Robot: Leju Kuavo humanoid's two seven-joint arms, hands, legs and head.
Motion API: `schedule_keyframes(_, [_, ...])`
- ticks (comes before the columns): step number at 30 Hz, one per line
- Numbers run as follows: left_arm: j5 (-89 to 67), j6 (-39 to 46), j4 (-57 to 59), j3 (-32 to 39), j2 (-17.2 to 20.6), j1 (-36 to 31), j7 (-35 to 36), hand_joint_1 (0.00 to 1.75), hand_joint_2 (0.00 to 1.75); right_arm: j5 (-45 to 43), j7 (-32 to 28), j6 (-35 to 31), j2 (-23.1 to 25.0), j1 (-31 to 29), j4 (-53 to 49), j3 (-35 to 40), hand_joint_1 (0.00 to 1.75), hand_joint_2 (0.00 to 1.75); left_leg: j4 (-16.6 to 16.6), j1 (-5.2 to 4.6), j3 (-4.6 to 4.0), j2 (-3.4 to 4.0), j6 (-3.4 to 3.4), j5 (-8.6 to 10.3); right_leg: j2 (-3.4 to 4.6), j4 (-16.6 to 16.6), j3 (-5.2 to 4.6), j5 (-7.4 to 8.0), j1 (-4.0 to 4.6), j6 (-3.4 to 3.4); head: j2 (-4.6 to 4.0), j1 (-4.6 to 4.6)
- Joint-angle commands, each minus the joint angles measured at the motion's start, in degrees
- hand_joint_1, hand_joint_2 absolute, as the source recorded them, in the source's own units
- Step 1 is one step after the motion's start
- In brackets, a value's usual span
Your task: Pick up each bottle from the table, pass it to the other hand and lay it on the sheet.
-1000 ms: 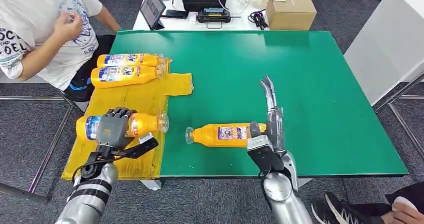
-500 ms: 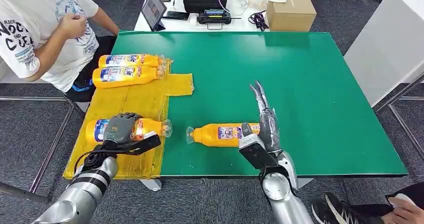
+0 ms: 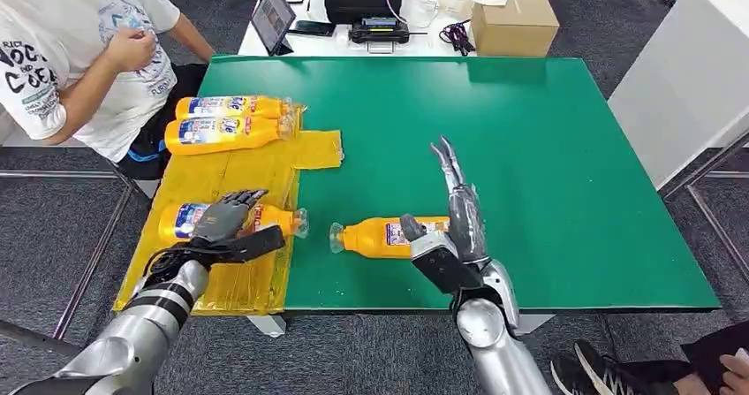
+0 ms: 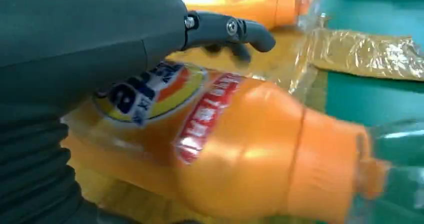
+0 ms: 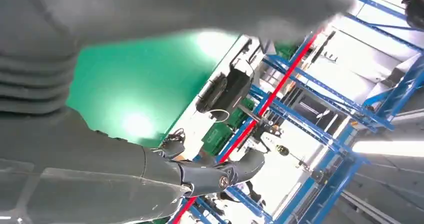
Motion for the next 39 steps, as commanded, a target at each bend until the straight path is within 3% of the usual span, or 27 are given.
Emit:
schedule_keyframes(1, [6.7, -9.4, 4.7, -1.2, 1.7, -0.2, -2.4, 0.0, 0.0, -1.0, 0.5, -0.1, -0.6, -3.8, 6.2, 1.1, 0.0, 1.75, 0.0, 0.09, 0.19, 0.32, -0.14, -0.09, 0.27, 0.0, 0.11, 0.01, 0.1, -0.17, 0.0, -0.02])
schedule_keyframes(6, [12.9, -17.3, 5.1, -0.8, 2.9, -0.2, -5.2, 0.0, 0.0, -1.6, 0.5, -0.4, -0.3, -5.3, 9.1, 1.4, 0.0, 1.75, -0.1, 0.08, 0.32, 0.35, -0.12, -0.07, 0.31, -0.1, 0.22, 0.05, 0.09, -0.13, 0.0, 0.0])
schedule_keyframes(11, [24.5, -31.7, 4.2, 0.9, 5.5, 1.6, -12.2, 0.0, 0.0, -2.8, 0.6, -1.2, -0.1, -7.8, 13.9, 1.8, 0.0, 1.75, -0.1, 0.07, 0.51, 0.49, -0.11, -0.09, 0.46, -0.1, 0.38, 0.07, 0.08, -0.13, 0.0, -0.02])
schedule_keyframes(29, [29.4, -33.8, 3.2, 1.3, 5.4, 2.4, -12.5, 0.0, 0.0, -2.4, 0.6, -1.8, -0.4, -7.9, 14.5, 2.6, 0.0, 1.75, -0.1, 0.03, 0.45, 0.2, -0.07, -0.05, 0.19, 0.0, 0.4, 0.01, 0.03, -0.08, 0.0, 0.0])
schedule_keyframes(32, [40.0, -28.1, -3.1, 4.5, 1.3, 4.6, -18.5, 0.0, 0.0, 4.9, 4.1, -5.0, -2.6, -8.6, 16.5, 4.8, 0.0, 1.75, -0.1, 0.1, 0.49, 0.32, -0.12, -0.09, 0.28, -0.1, 0.45, 0.03, 0.11, -0.14, 0.0, 0.0])
schedule_keyframes(36, [44.5, 0.2, -16.6, 5.5, -6.1, 8.2, -19.6, 0.0, 0.0, 10.7, 12.0, 4.7, -8.2, -13.4, 25.8, 6.2, 0.0, 1.75, 0.0, 0.13, 0.3, -0.01, -0.07, -0.04, -0.1, -0.1, 0.32, -0.01, 0.14, -0.09, 0.0, 0.0])
schedule_keyframes(37, [45.8, 4.0, -18.7, 5.3, -6.6, 9.0, -20.2, 0.0, 1.75, 11.8, 12.1, 5.5, -9.0, -15.1, 28.5, 6.7, 0.0, 1.75, 0.0, 0.09, 0.21, -0.06, -0.04, 0.0, -0.14, -0.1, 0.22, 0.01, 0.1, -0.06, 0.0, -0.02])
schedule_keyframes(39, [50.8, 8.5, -23.5, 3.1, -6.2, 11.4, -20.9, 0.0, 1.75, 10.9, 12.3, 11.4, -10.3, -19.1, 35.2, 8.2, 0.0, 1.75, 0.0, 0.11, 0.07, -0.03, -0.02, 0.0, -0.09, -0.1, 0.12, 0.03, 0.11, -0.07, 0.0, 0.04])
